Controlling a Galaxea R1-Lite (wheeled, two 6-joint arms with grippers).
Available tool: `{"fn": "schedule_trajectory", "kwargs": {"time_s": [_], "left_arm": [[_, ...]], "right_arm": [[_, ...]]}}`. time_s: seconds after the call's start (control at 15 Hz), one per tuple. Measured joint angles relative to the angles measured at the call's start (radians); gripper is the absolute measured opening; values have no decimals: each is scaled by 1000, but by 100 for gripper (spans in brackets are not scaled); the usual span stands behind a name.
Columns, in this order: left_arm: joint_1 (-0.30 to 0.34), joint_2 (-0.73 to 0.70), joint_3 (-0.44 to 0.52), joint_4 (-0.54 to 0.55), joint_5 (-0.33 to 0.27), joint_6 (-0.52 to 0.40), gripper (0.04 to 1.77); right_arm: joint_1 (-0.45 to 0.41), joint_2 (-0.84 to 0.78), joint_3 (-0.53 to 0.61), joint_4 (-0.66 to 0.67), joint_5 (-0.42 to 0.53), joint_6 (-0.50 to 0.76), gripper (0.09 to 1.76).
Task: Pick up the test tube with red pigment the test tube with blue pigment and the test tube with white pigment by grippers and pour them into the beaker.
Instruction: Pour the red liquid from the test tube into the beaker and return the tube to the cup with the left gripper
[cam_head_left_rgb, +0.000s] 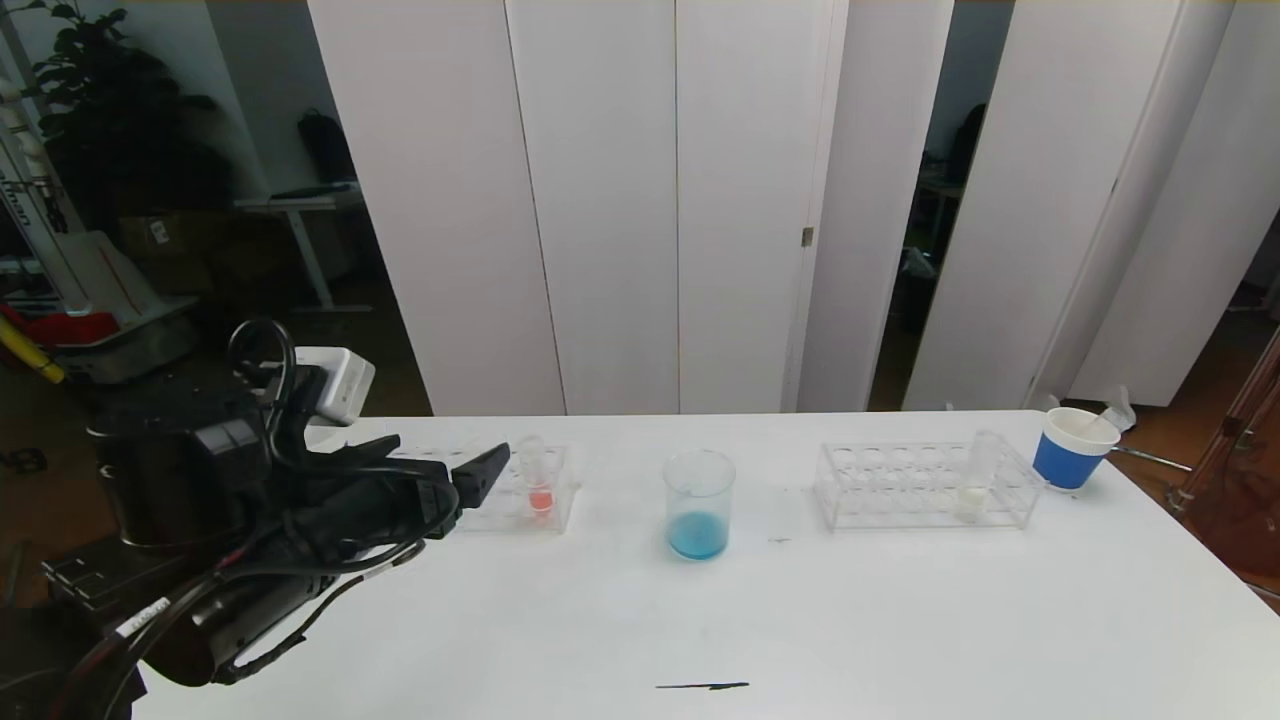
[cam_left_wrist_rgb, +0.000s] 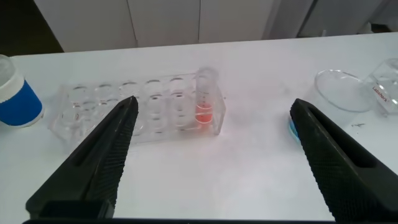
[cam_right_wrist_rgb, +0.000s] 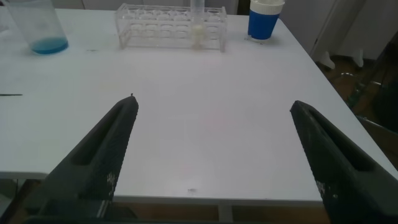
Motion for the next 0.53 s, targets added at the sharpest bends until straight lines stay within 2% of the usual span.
{"fn": "schedule_trajectory", "kwargs": {"time_s": [0.13, 0.33, 0.53], "left_arm": [[-40, 41, 23, -33, 20, -50, 175], [-77, 109, 38, -102, 90, -77, 175], [-85, 178, 37, -161, 103, -79, 175]], "right_arm": [[0, 0, 0, 0, 0, 0, 175], [0, 0, 0, 0, 0, 0, 175], [0, 0, 0, 0, 0, 0, 175]]}}
